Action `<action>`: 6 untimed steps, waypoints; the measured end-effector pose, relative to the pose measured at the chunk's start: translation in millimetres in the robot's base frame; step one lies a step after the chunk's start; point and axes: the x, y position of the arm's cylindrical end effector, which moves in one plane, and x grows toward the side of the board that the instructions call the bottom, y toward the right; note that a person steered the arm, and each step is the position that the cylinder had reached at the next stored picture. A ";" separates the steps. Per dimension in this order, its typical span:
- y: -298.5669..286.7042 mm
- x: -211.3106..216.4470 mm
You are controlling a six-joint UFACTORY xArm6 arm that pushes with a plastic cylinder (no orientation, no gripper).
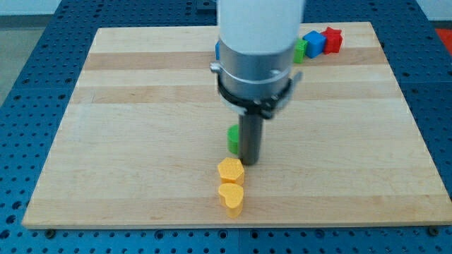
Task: Push the green circle to the bottom left of the blue triangle
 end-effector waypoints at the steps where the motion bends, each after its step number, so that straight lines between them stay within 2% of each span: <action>1: -21.1 -32.7; 3: -26.7 -40.2; 4: -44.5 -74.8; 6: -52.8 -96.0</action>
